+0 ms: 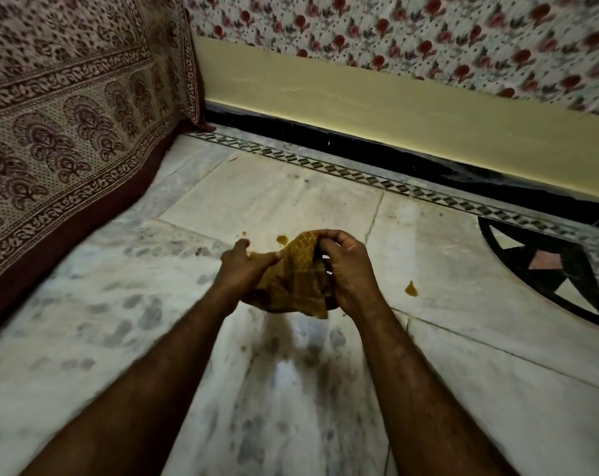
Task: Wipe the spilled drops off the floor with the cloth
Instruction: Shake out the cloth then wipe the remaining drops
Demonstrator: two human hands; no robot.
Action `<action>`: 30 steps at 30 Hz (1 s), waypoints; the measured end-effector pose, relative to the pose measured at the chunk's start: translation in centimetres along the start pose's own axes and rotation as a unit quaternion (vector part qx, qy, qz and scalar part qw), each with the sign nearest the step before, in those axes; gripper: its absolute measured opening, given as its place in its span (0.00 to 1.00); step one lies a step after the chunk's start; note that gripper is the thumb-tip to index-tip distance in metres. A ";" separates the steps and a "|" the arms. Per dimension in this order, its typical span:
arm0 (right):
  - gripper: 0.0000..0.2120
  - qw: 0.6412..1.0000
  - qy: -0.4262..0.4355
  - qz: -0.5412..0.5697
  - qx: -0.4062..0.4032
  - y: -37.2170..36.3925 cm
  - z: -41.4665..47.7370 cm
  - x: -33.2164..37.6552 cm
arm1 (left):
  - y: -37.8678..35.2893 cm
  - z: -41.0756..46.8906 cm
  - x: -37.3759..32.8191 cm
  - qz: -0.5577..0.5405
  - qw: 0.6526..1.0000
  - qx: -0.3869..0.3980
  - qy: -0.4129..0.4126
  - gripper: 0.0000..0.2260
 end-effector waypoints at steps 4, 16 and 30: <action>0.07 1.000 -0.006 0.003 0.003 -1.0 0.1 0.7 | -2.9 -2.4 -3.7 -0.080 0.986 0.123 -0.077 0.24; 0.06 0.975 0.005 -0.217 0.041 2.9 0.7 3.2 | -2.3 -2.3 -5.2 0.058 0.984 0.109 -0.127 0.12; 0.11 0.944 -0.102 -0.214 0.228 6.6 -0.2 2.7 | 4.8 0.5 -5.1 -0.009 0.970 0.240 -0.049 0.08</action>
Point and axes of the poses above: each hand's wrist, its own z-axis towards the middle knuckle, its own y-axis out of the back of the hand, x = y × z, the point moved 5 cm from there along z, towards the middle knuckle, and after that the axes turned 6 degrees about z, right-handed, at the moved point
